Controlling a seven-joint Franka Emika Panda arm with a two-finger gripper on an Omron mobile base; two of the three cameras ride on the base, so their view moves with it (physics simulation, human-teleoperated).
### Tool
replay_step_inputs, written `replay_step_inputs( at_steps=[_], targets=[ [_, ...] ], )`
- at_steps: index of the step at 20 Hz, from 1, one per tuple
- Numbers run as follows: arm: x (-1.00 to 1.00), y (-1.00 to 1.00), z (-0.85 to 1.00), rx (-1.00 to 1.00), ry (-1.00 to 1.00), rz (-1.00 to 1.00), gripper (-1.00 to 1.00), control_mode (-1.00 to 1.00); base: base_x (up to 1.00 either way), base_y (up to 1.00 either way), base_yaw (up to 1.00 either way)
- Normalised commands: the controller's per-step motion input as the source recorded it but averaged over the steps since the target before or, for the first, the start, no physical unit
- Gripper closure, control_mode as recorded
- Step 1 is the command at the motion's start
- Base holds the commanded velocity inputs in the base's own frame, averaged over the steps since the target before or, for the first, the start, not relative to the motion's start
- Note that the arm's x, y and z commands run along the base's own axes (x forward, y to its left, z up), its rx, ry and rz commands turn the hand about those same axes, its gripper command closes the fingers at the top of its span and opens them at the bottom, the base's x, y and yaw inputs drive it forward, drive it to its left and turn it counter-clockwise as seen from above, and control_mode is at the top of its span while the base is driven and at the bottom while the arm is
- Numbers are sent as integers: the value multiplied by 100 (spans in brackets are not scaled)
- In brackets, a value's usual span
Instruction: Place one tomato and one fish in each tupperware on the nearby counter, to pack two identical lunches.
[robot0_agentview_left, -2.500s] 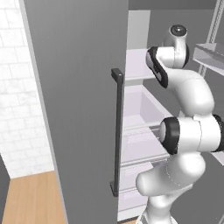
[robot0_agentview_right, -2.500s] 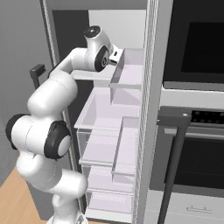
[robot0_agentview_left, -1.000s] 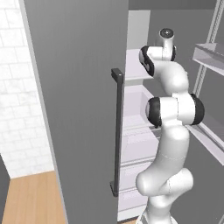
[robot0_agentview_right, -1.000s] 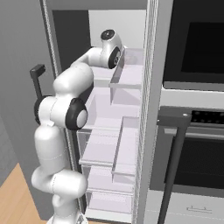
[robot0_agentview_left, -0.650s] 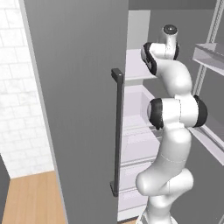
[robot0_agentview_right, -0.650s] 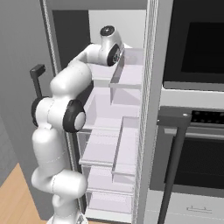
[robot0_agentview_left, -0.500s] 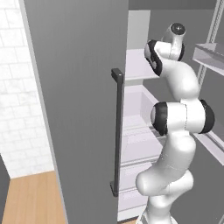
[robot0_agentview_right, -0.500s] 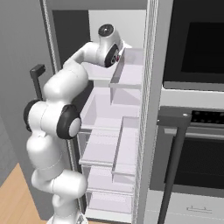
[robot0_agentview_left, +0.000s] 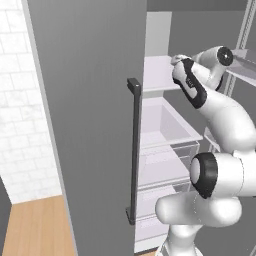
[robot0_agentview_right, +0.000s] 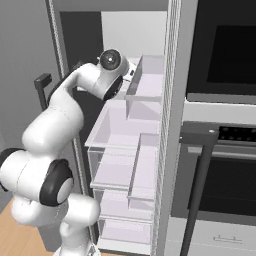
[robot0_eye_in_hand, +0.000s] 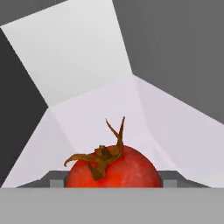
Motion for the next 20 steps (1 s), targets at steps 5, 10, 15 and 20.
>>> replay_step_inputs(
  at_steps=[5, 10, 15, 20],
  targets=[
    [-100, 39, 64, 0, 10, 14, 100, -100, 0, 0, 0],
    [-100, 19, -46, -4, 28, 4, 100, -100, 0, 0, 0],
    [-100, 4, -100, -8, 30, 0, 100, -100, 0, 0, 0],
    [-83, 62, -69, -12, 3, 6, 100, -100, 0, 0, 0]
  ],
)
